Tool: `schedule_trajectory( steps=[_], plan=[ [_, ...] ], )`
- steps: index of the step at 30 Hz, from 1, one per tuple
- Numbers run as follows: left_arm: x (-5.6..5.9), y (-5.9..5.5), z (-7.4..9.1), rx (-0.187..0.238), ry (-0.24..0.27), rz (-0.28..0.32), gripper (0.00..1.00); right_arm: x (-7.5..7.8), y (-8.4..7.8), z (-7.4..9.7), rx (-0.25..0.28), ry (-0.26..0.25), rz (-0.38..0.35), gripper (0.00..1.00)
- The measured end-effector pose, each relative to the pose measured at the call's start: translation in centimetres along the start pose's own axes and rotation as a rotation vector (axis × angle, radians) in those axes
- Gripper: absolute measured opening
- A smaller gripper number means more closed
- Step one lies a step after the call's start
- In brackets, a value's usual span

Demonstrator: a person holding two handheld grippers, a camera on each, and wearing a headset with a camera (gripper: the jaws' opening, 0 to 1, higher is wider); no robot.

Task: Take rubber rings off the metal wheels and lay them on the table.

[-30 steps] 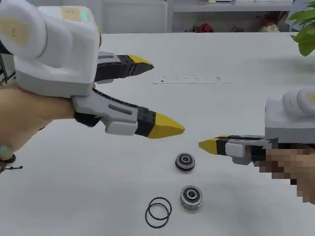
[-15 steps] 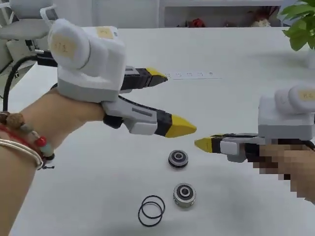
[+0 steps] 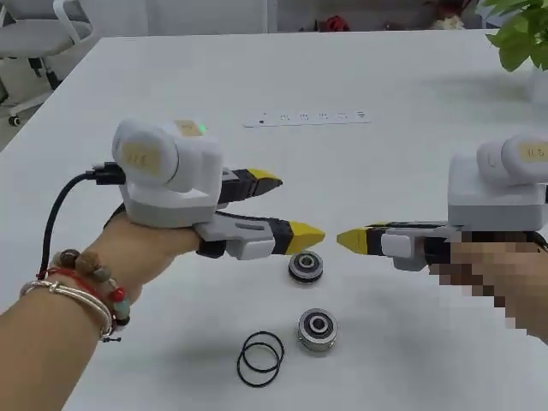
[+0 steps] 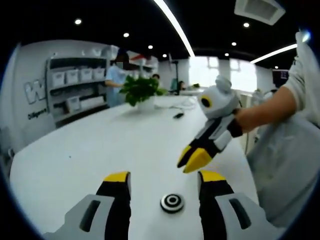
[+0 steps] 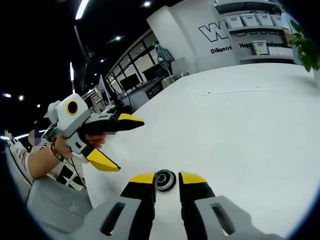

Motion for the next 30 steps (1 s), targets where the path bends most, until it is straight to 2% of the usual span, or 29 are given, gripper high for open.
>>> schedule_trajectory(
  steps=[5, 10, 15, 19, 24, 30],
  plan=[
    [0.2, -1.2, -0.5, -0.028, 0.003, -0.009, 0.51, 0.1, -0.1, 0.0, -0.001, -0.003, -0.003, 0.14],
    [0.9, -3.0, -1.4, -0.096, -0.028, -0.039, 0.42, 0.0, -0.2, -0.1, -0.009, 0.0, 0.002, 0.14],
    [1.2, -3.3, -1.8, -0.086, -0.047, -0.021, 0.38, 0.0, -0.2, -0.1, -0.011, 0.0, 0.002, 0.14],
    [1.0, -3.8, -1.9, -0.088, -0.039, -0.007, 0.35, 0.0, -0.2, -0.1, -0.016, 0.001, 0.005, 0.13],
    [0.7, -4.6, -2.0, -0.118, -0.011, -0.003, 0.28, 0.0, -0.3, -0.2, -0.02, 0.002, 0.007, 0.13],
    [1.3, -5.1, -2.3, -0.134, -0.032, -0.006, 0.22, 0.0, -0.4, -0.3, -0.029, 0.003, 0.01, 0.13]
  ],
)
Point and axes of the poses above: the centre of the closed fingertips' face, and the gripper's own axes: z roughly backward along the fingers, x roughly to its right, y roughly out of its top, the point moved 9 cm from there along z, roughly backward along the fingers, and after that the axes turned 7 degrees about x, right-handed, at the moved point
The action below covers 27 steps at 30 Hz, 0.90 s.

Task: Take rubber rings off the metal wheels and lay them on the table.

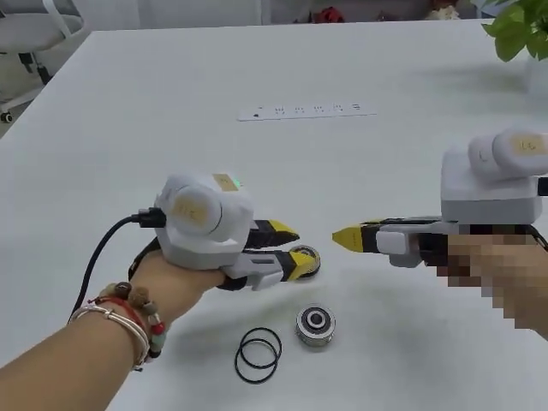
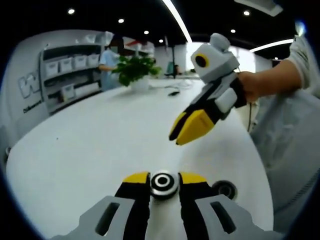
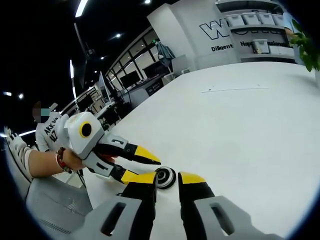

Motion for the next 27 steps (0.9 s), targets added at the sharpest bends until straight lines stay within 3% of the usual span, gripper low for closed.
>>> schedule_trajectory(
  steps=[3, 6, 12, 15, 16, 17, 18, 19, 27],
  plan=[
    [0.0, -0.1, -0.1, -0.008, 0.0, 0.008, 0.18, 0.0, -0.1, 0.0, -0.003, 0.001, 0.001, 0.13],
    [-0.4, -0.3, -0.1, 0.011, 0.008, 0.058, 0.15, -0.1, -0.2, -0.1, -0.007, 0.003, 0.0, 0.13],
    [-0.3, -1.0, -0.2, -0.022, 0.006, 0.049, 0.15, -0.2, -0.2, -0.2, -0.013, 0.011, 0.004, 0.13],
    [-0.4, -0.9, -0.2, -0.012, 0.011, 0.052, 0.14, -0.2, -0.2, -0.2, -0.007, 0.016, -0.001, 0.13],
    [-0.4, -0.9, -0.1, -0.016, 0.014, 0.042, 0.15, -0.2, -0.2, -0.2, -0.007, 0.016, -0.002, 0.13],
    [-0.4, -1.3, 0.1, -0.055, 0.012, 0.042, 0.15, -0.2, -0.2, -0.2, -0.008, 0.016, -0.005, 0.13],
    [-0.5, -1.2, -0.3, -0.02, 0.015, 0.042, 0.14, -0.2, -0.3, -0.2, -0.01, 0.016, -0.006, 0.13],
    [-0.5, -1.2, -0.4, -0.016, 0.015, 0.04, 0.14, -0.2, -0.4, -0.3, -0.014, 0.016, -0.008, 0.13],
    [-0.5, -1.2, -0.2, -0.014, 0.017, 0.031, 0.14, -0.3, -0.8, -0.4, -0.035, 0.017, 0.002, 0.12]
  ],
)
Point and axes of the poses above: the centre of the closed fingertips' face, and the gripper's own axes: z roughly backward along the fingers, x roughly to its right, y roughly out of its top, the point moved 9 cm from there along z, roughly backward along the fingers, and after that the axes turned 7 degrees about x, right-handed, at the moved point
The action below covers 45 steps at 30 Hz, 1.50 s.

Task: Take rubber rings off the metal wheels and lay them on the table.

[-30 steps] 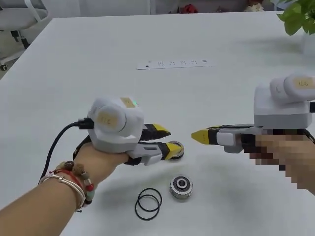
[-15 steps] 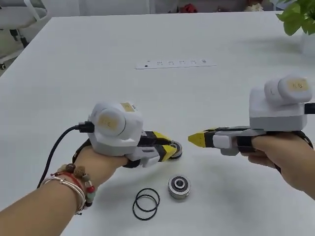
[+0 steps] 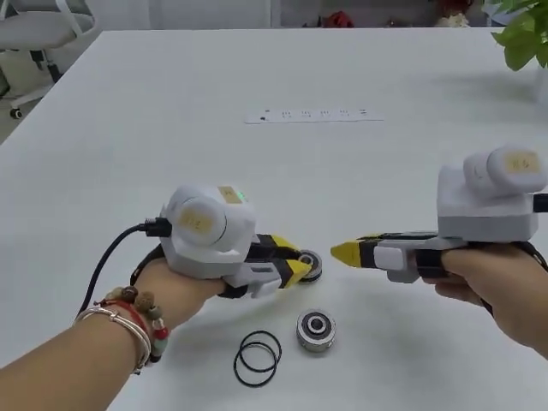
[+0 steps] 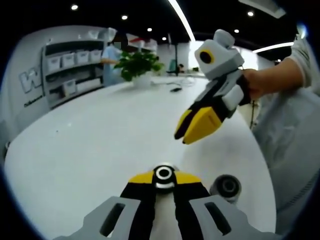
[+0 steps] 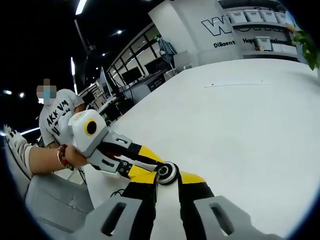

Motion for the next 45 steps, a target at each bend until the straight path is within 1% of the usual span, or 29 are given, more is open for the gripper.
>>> schedule_trajectory(
  steps=[6, 8, 9, 11, 13, 15, 17, 19, 20, 22, 25, 26, 28, 30, 33, 37, 40, 42, 45],
  plan=[
    [0.3, 0.0, 0.3, -0.004, -0.02, -0.007, 0.14, 0.1, -0.2, 0.0, -0.009, -0.004, 0.013, 0.12],
    [0.5, 0.0, 0.3, -0.004, -0.027, -0.008, 0.14, 0.1, -0.4, -0.1, -0.015, -0.001, 0.036, 0.12],
    [0.5, 0.0, 0.4, -0.005, -0.031, -0.008, 0.14, 0.1, -0.5, -0.1, -0.02, 0.005, 0.059, 0.12],
    [0.7, -0.1, 0.5, -0.003, -0.047, -0.011, 0.14, -0.1, -0.7, -0.3, -0.019, 0.047, 0.139, 0.11],
    [0.9, -0.2, 0.7, -0.003, -0.062, -0.017, 0.14, -0.2, -0.9, -0.4, -0.03, 0.062, 0.18, 0.12],
    [1.0, -0.2, 0.7, -0.004, -0.068, -0.02, 0.14, -0.3, -1.3, -0.5, -0.032, 0.087, 0.231, 0.14],
    [1.1, -0.2, 0.8, -0.005, -0.07, -0.026, 0.14, -0.4, -1.9, -0.7, -0.051, 0.096, 0.251, 0.15],
    [1.1, -0.2, 0.8, -0.003, -0.069, -0.027, 0.14, -0.4, -2.4, -0.9, -0.087, 0.104, 0.283, 0.16],
    [1.1, -0.2, 0.8, -0.002, -0.069, -0.026, 0.14, -0.3, -2.7, -1.0, -0.106, 0.1, 0.298, 0.16],
    [1.1, -0.2, 0.8, -0.001, -0.069, -0.025, 0.14, -0.5, -2.8, -1.1, -0.103, 0.115, 0.308, 0.17],
    [1.1, -0.2, 0.8, -0.002, -0.07, -0.026, 0.14, -0.7, -2.9, -1.5, -0.086, 0.102, 0.317, 0.17],
    [1.1, -0.2, 0.9, -0.001, -0.071, -0.024, 0.14, -0.7, -3.0, -1.6, -0.087, 0.103, 0.315, 0.17],
    [1.1, -0.2, 0.9, 0.0, -0.071, -0.022, 0.14, -0.7, -3.5, -1.8, -0.107, 0.107, 0.294, 0.19],
    [1.1, -0.2, 0.9, 0.0, -0.072, -0.021, 0.14, -0.6, -3.6, -1.9, -0.103, 0.091, 0.305, 0.21],
    [1.2, -0.1, 0.8, -0.004, -0.075, -0.024, 0.14, -0.5, -3.6, -1.9, -0.094, 0.081, 0.287, 0.21],
    [1.3, -0.1, 0.8, -0.005, -0.08, -0.021, 0.14, -0.6, -3.9, -2.1, -0.103, 0.071, 0.327, 0.22],
    [1.4, -0.1, 0.8, -0.005, -0.083, -0.018, 0.14, -0.7, -3.8, -2.2, -0.089, 0.068, 0.352, 0.24],
    [1.4, -0.1, 0.8, -0.005, -0.083, -0.016, 0.14, -0.8, -3.8, -2.2, -0.086, 0.072, 0.356, 0.24],
    [1.4, -0.1, 0.7, -0.005, -0.085, -0.014, 0.14, -0.9, -3.7, -2.3, -0.06, 0.062, 0.37, 0.24]
  ],
)
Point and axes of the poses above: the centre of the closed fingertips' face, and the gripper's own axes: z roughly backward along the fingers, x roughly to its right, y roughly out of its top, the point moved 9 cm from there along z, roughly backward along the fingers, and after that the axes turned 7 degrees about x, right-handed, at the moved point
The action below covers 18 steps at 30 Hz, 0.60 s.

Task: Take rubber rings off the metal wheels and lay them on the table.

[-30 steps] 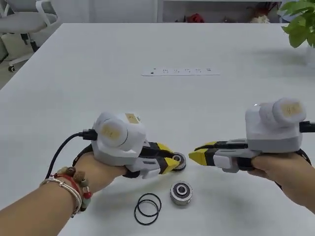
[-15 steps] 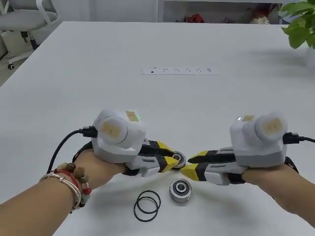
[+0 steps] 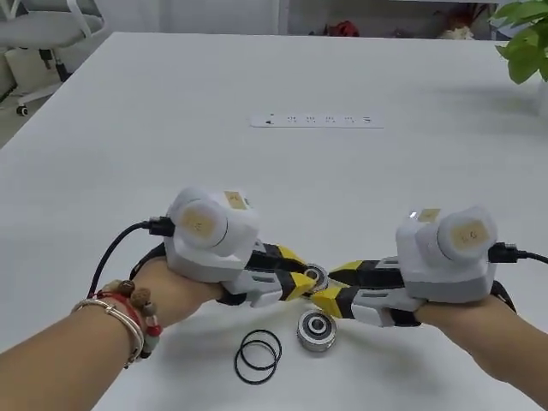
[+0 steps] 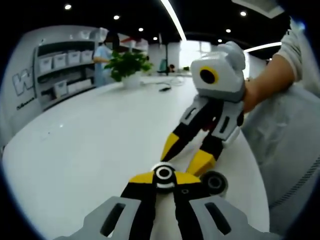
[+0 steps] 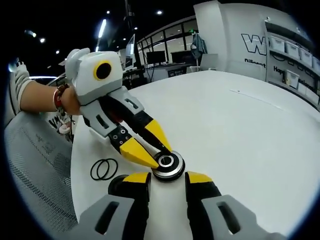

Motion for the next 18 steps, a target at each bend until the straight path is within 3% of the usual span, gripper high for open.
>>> schedule_trajectory(
  steps=[18],
  plan=[
    [0.04, 0.01, -0.06, 0.0, 0.005, 0.005, 0.13, -0.12, -0.16, 0.22, -0.023, 0.015, 0.029, 0.17]
  ],
)
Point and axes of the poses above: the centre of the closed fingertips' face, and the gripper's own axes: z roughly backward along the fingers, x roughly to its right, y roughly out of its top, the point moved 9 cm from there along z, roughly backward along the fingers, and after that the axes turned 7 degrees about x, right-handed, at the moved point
